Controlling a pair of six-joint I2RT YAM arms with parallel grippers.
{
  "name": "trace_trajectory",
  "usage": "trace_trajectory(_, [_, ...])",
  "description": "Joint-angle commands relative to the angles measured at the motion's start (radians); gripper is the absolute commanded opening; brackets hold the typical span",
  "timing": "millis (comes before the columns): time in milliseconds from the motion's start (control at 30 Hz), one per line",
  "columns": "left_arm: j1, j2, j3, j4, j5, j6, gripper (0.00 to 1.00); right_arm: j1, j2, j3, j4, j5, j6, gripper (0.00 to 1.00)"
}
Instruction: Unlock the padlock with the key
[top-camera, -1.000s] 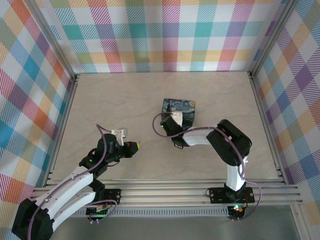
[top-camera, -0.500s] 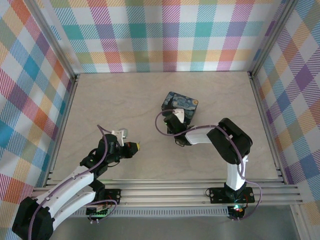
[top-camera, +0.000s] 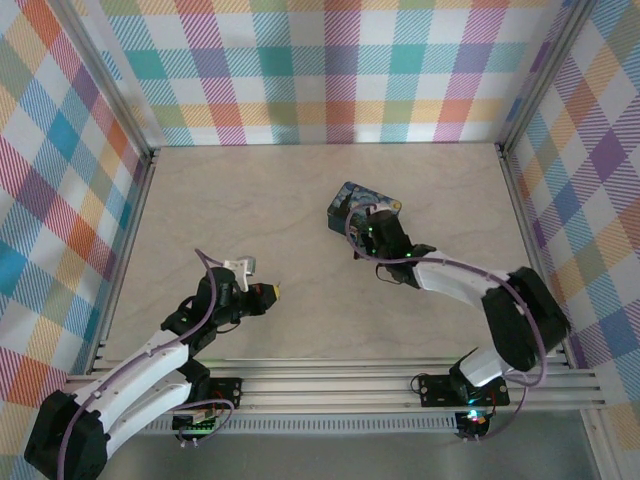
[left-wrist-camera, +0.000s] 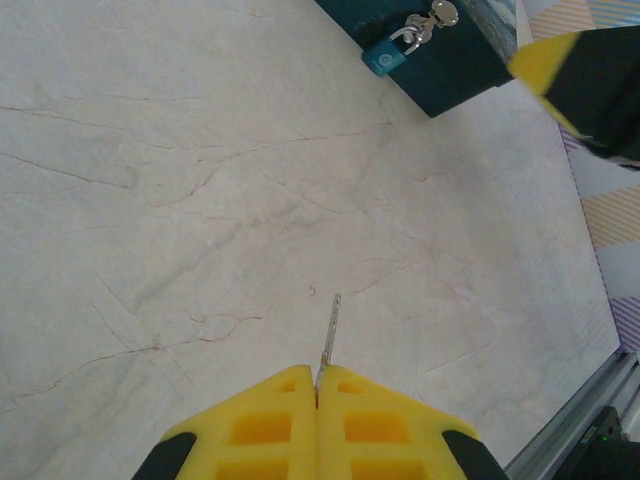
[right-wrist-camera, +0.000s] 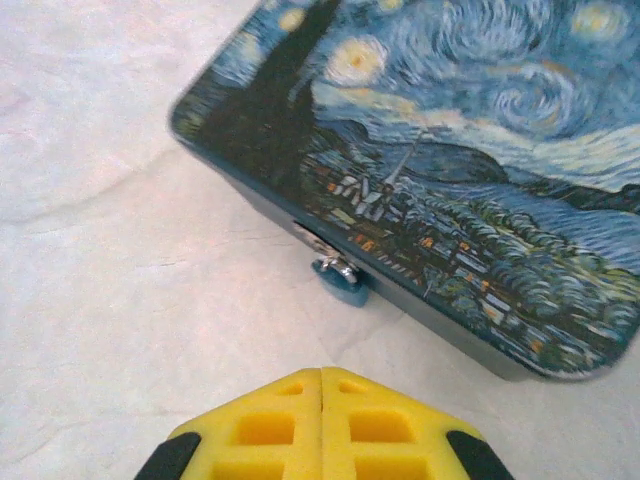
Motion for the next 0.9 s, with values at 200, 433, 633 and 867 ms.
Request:
trace_trajectory(200, [-0.012, 0.192, 0.180, 0.002, 0.080, 0.031, 0.00, -0.061, 0.219, 0.480, -0.466, -0.093, -0.185, 0.39])
trace_trajectory(433, [-0.012, 0.357, 0.348, -0.048, 0.126, 0.088, 0.00, -0.145, 0.517, 0.848, -0.706, -0.206, -0.194, 0.47])
trace_trajectory(633, [-0.013, 0.482, 0.428, -0.036, 0.207, 0.143, 0.00, -0.224, 0.542, 0.795, -0.782, -0.245, -0.224, 0.48])
trace_trajectory(867, [-0.012, 0.574, 0.476, -0.018, 0.234, 0.153, 0.00, -0.229, 0.421, 0.560, -0.795, -0.395, -0.180, 0.47])
